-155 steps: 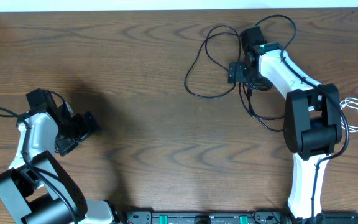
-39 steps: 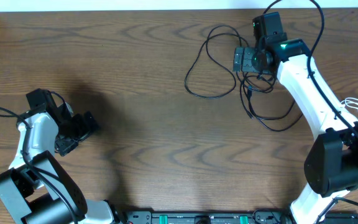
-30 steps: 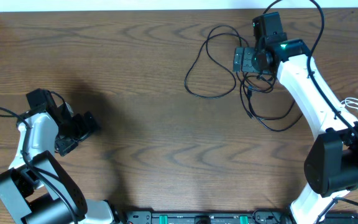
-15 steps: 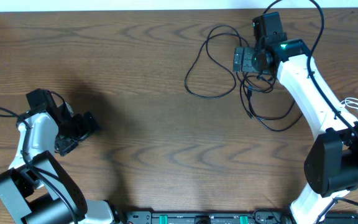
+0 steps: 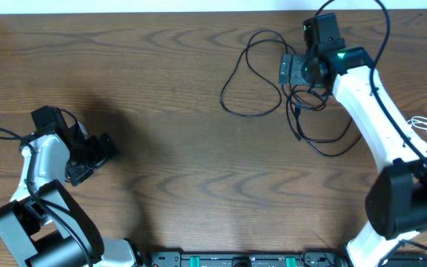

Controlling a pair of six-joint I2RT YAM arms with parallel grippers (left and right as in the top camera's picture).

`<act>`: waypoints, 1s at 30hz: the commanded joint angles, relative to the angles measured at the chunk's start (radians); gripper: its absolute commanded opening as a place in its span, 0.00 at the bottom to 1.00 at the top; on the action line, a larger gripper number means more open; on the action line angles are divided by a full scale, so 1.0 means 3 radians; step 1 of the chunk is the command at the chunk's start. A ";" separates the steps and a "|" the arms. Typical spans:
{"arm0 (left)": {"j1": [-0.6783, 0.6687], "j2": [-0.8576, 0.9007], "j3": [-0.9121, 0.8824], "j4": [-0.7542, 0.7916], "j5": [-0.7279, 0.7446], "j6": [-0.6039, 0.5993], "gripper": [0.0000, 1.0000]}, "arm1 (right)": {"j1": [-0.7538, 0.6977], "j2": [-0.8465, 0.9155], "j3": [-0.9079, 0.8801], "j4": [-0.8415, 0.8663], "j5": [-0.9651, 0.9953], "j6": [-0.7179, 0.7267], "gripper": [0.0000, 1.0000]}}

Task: Untangle cables
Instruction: 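Open the right gripper and withdraw it right, away from the cable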

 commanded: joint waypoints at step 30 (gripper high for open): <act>0.0003 0.0037 -0.0013 -0.0005 -0.0046 0.0048 0.98 | -0.0078 -0.2412 -0.0477 -0.0504 0.0217 -0.0144 0.99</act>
